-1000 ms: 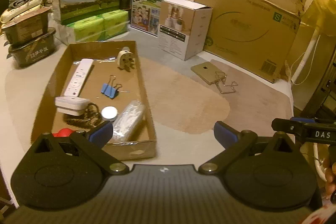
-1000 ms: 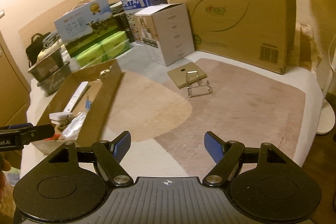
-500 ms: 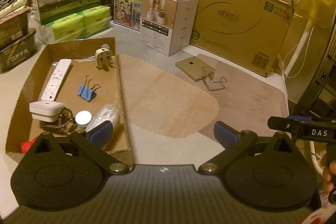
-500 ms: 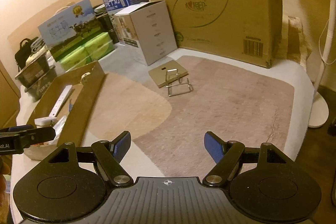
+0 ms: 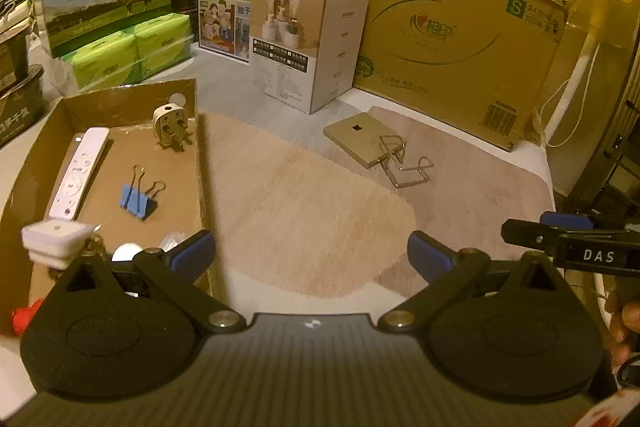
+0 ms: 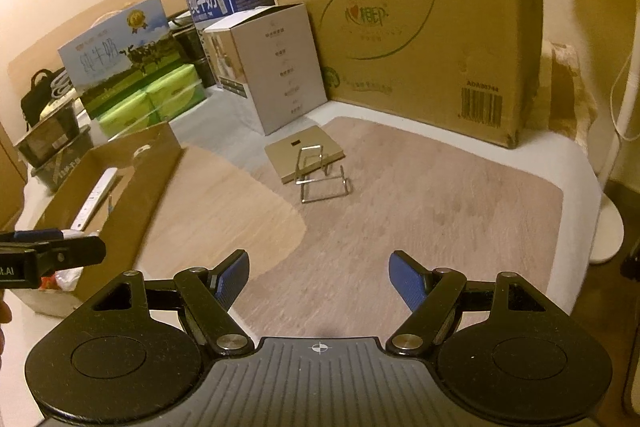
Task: Organize rigid objects
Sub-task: 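Move both grippers from the tray toward the gold panel and wire stand, then close the right gripper on the metal wire stand on the carpet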
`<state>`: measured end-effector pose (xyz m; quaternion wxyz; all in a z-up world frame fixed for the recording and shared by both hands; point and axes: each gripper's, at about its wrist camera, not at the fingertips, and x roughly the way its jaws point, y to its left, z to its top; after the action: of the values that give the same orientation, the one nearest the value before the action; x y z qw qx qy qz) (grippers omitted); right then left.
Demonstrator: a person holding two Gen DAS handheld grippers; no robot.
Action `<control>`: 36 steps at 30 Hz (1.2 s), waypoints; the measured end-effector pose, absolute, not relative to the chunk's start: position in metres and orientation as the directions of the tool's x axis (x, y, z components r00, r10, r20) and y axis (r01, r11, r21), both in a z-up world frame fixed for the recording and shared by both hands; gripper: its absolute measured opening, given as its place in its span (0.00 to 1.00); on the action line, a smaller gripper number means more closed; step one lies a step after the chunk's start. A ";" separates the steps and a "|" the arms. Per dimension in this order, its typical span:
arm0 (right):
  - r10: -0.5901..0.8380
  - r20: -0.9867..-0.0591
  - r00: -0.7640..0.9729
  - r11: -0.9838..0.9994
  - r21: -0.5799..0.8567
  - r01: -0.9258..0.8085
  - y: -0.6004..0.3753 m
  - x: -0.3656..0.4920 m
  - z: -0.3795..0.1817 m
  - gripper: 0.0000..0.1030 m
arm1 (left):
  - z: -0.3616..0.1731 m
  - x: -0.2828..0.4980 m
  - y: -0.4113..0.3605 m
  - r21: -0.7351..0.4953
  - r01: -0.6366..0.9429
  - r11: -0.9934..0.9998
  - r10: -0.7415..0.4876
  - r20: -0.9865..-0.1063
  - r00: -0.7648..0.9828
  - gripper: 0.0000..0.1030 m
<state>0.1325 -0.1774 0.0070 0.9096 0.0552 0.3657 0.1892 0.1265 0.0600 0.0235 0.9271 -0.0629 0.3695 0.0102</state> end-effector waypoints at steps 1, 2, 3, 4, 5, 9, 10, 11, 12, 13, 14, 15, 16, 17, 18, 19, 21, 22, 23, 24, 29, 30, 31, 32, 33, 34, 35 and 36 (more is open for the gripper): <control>0.384 -0.643 0.662 0.922 0.235 -0.307 -0.176 0.136 0.006 0.74 | 0.023 0.131 0.060 -0.106 -0.063 0.992 -0.027 -0.685 0.728 0.98; 0.384 -0.643 0.662 0.922 0.232 -0.310 -0.174 0.141 0.004 0.74 | 0.022 0.136 0.060 -0.105 -0.062 0.993 -0.027 -0.685 0.728 0.98; 0.384 -0.643 0.662 0.922 0.230 -0.311 -0.173 0.145 0.003 0.74 | 0.022 0.141 0.060 -0.104 -0.059 0.993 -0.029 -0.684 0.729 0.98; 0.384 -0.642 0.664 0.922 0.228 -0.312 -0.171 0.149 0.001 0.74 | 0.021 0.146 0.061 -0.104 -0.056 0.993 -0.030 -0.683 0.729 0.98; 0.382 -0.641 0.666 0.923 0.225 -0.312 -0.169 0.154 -0.001 0.74 | 0.020 0.150 0.061 -0.103 -0.054 0.993 -0.031 -0.683 0.730 0.98; 0.379 -0.630 0.677 0.924 0.217 -0.315 -0.161 0.172 -0.007 0.74 | 0.015 0.170 0.061 -0.099 -0.041 0.994 -0.039 -0.686 0.727 0.98; 0.379 -0.627 0.681 0.924 0.215 -0.316 -0.159 0.176 -0.009 0.74 | 0.014 0.176 0.061 -0.099 -0.037 0.994 -0.042 -0.687 0.726 0.98; 0.379 -0.623 0.684 0.924 0.213 -0.318 -0.157 0.181 -0.012 0.74 | 0.013 0.180 0.061 -0.097 -0.034 0.995 -0.043 -0.687 0.725 0.98; 0.378 -0.620 0.688 0.924 0.208 -0.320 -0.154 0.186 -0.015 0.74 | 0.011 0.184 0.061 -0.096 -0.031 0.995 -0.044 -0.688 0.725 0.98; 0.377 -0.617 0.691 0.924 0.204 -0.322 -0.152 0.190 -0.017 0.75 | 0.010 0.188 0.062 -0.097 -0.027 0.995 -0.047 -0.688 0.724 0.98; 0.379 -0.613 0.694 0.924 0.201 -0.327 -0.150 0.195 -0.020 0.75 | 0.008 0.193 0.062 -0.096 -0.025 0.995 -0.048 -0.689 0.723 0.98; 0.381 -0.609 0.696 0.922 0.196 -0.333 -0.147 0.200 -0.023 0.75 | 0.007 0.198 0.062 -0.096 -0.023 0.995 -0.050 -0.689 0.723 0.98; 0.382 -0.606 0.698 0.921 0.189 -0.340 -0.144 0.204 -0.026 0.75 | 0.006 0.201 0.062 -0.096 -0.021 0.995 -0.051 -0.689 0.723 0.98; 0.385 -0.603 0.699 0.919 0.182 -0.349 -0.141 0.208 -0.029 0.75 | 0.005 0.206 0.063 -0.095 -0.020 0.995 -0.051 -0.690 0.722 0.98; 0.387 -0.599 0.701 0.917 0.171 -0.360 -0.137 0.212 -0.032 0.75 | 0.003 0.210 0.063 -0.093 -0.019 0.995 -0.051 -0.692 0.720 0.98; 0.387 -0.596 0.704 0.916 0.160 -0.368 -0.134 0.216 -0.035 0.75 | 0.001 0.215 0.063 -0.090 -0.015 0.996 -0.052 -0.694 0.718 0.98; 0.387 -0.596 0.704 0.914 0.144 -0.380 -0.128 0.225 -0.042 0.75 | -0.002 0.223 0.064 -0.083 -0.011 0.996 -0.050 -0.696 0.716 0.98; 0.385 -0.598 0.703 0.914 0.139 -0.382 -0.126 0.228 -0.046 0.75 | -0.004 0.228 0.065 -0.083 -0.010 0.997 -0.050 -0.697 0.715 0.98; 0.382 -0.599 0.704 0.914 0.134 -0.382 -0.124 0.233 -0.049 0.75 | -0.005 0.231 0.065 -0.084 -0.009 0.996 -0.052 -0.698 0.714 0.98; 0.382 -0.599 0.704 0.914 0.131 -0.384 -0.122 0.237 -0.053 0.75 | -0.007 0.234 0.066 -0.085 -0.007 0.996 -0.054 -0.698 0.714 0.98; 0.364 -0.606 0.707 0.916 0.097 -0.388 -0.112 0.254 -0.066 0.75 | -0.014 0.247 0.066 -0.083 0.002 0.997 -0.060 -0.704 0.708 0.98; 0.365 -0.605 0.708 0.916 0.097 -0.390 -0.111 0.257 -0.068 0.74 | -0.015 0.248 0.066 -0.083 0.004 0.997 -0.061 -0.705 0.706 0.98; 0.364 -0.604 0.709 0.916 0.092 -0.391 -0.110 0.259 -0.069 0.74 | -0.016 0.250 0.066 -0.083 0.006 0.997 -0.063 -0.707 0.705 0.98; 0.362 -0.604 0.710 0.916 0.087 -0.392 -0.109 0.261 -0.070 0.74 | -0.017 0.250 0.067 -0.084 0.007 0.996 -0.064 -0.707 0.704 0.98; 0.362 -0.604 0.710 0.916 0.086 -0.393 -0.108 0.263 -0.071 0.74 | -0.018 0.251 0.067 -0.083 0.007 0.996 -0.064 -0.708 0.703 0.98; 0.361 -0.605 0.710 0.915 0.085 -0.394 -0.107 0.265 -0.072 0.73 | -0.019 0.252 0.067 -0.083 0.006 0.997 -0.063 -0.709 0.703 0.98; 0.358 -0.607 0.709 0.916 0.080 -0.394 -0.107 0.266 -0.073 0.68 | -0.019 0.253 0.068 -0.084 0.004 0.996 -0.063 -0.709 0.702 0.98; 0.356 -0.611 0.707 0.915 0.075 -0.397 -0.106 0.267 -0.073 0.63 | -0.020 0.254 0.068 -0.085 0.003 0.996 -0.062 -0.710 0.702 0.98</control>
<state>0.2669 -0.1061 -0.0732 0.9234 -0.0311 0.3238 0.2038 0.2538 0.0679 -0.0197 0.9217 -0.0385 0.3857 -0.0177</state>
